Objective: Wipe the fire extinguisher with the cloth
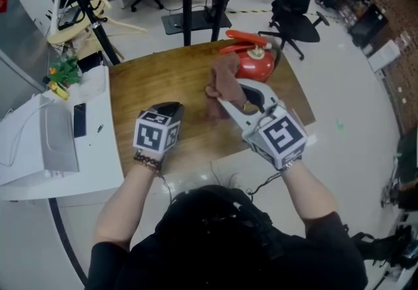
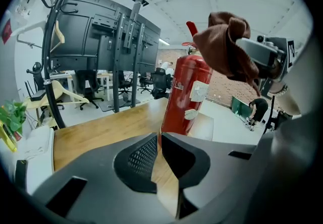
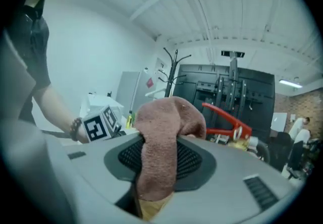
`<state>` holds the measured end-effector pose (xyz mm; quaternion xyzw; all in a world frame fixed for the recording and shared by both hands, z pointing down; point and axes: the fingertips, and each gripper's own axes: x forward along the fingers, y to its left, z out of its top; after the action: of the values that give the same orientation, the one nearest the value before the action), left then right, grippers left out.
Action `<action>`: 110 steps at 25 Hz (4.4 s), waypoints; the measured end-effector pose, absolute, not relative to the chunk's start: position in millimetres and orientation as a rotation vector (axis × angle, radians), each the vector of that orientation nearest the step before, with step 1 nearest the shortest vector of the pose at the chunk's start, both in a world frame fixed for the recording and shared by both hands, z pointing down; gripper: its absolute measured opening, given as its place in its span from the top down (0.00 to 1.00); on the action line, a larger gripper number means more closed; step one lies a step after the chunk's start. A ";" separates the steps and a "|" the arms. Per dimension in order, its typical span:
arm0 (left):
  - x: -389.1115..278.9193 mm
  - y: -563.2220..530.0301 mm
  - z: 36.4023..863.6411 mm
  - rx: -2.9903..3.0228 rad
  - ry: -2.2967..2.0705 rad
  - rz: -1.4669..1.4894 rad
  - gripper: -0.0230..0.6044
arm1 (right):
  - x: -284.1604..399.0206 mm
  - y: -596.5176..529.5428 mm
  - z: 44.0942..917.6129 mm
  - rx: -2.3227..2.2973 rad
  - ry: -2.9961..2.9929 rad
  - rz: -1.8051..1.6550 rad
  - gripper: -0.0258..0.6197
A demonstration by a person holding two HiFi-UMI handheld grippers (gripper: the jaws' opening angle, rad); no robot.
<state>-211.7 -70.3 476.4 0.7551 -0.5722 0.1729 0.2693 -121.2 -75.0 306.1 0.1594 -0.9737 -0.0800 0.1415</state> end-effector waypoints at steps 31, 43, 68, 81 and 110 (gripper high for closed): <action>-199.7 -107.9 456.1 1.966 -1.664 0.385 0.93 | -119.8 -193.9 222.9 0.395 -2.757 -0.227 0.72; -180.5 -123.8 463.2 1.915 -1.676 0.391 0.93 | -79.2 -225.4 237.1 0.397 -2.737 -0.159 0.72; -153.4 -127.1 471.1 1.846 -1.692 0.481 0.93 | -10.0 -280.7 286.3 0.487 -2.784 0.089 0.73; -140.6 -124.8 480.6 1.815 -1.683 0.524 0.93 | 20.3 -301.7 344.9 0.555 -2.782 0.279 0.73; -142.1 -111.8 512.2 1.711 -1.653 0.573 0.93 | 22.4 -291.2 585.6 0.589 -2.520 0.638 0.74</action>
<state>-142.1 -111.8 512.2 0.6573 -0.6352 0.2203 0.3404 22.4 -291.2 585.6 0.2146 -0.9189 0.2326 0.2357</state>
